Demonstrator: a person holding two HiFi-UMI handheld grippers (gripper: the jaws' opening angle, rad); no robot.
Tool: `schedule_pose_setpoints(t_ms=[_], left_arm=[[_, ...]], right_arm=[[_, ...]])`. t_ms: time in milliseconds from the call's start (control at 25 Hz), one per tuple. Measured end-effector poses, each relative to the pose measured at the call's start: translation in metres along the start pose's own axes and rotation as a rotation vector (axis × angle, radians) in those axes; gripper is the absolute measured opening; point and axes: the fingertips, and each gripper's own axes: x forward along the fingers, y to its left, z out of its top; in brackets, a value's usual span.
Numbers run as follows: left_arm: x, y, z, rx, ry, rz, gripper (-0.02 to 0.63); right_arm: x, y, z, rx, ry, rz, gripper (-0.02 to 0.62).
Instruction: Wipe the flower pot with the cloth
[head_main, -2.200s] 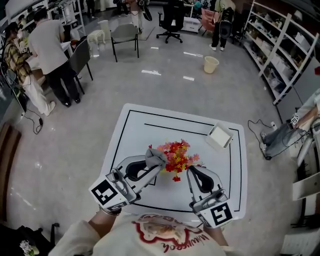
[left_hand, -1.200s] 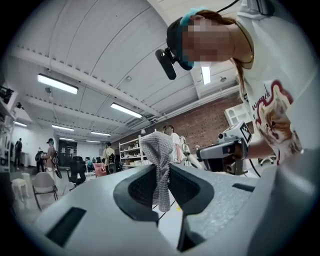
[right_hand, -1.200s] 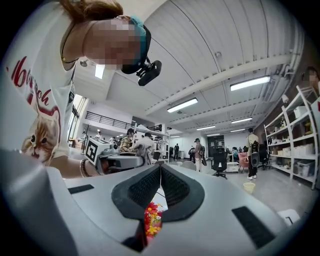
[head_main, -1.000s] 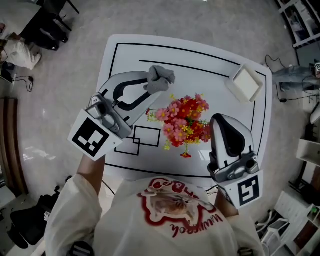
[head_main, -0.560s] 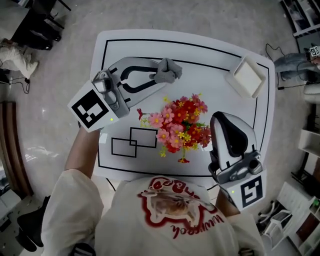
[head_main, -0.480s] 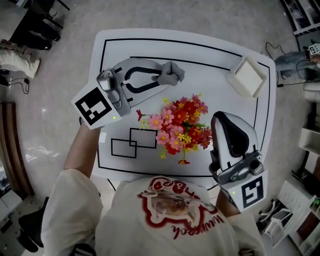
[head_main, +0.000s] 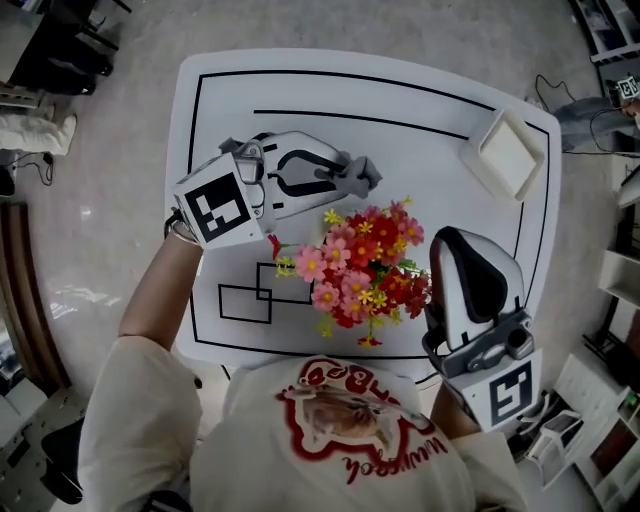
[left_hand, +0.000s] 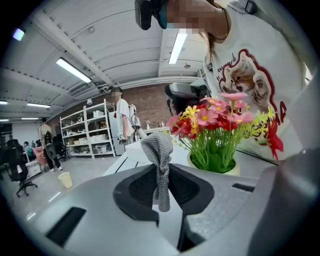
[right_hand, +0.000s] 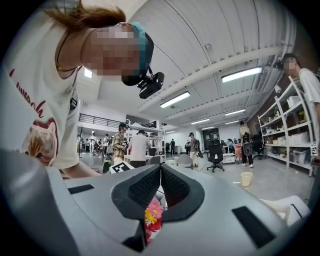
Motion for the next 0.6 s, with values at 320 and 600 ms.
schedule_pose_setpoints(t_ms=[320, 600], left_arm=[[0.017, -0.018, -0.021, -0.014, 0.005, -0.101, 0.055], [0.029, -0.03, -0.032, -0.007, 0.027, -0.175, 0.055]], right_arm=[[0.003, -0.002, -0.004, 0.008, 0.006, 0.002, 0.003], [0.006, -0.01, -0.003, 0.054, -0.011, -0.02, 0.003]])
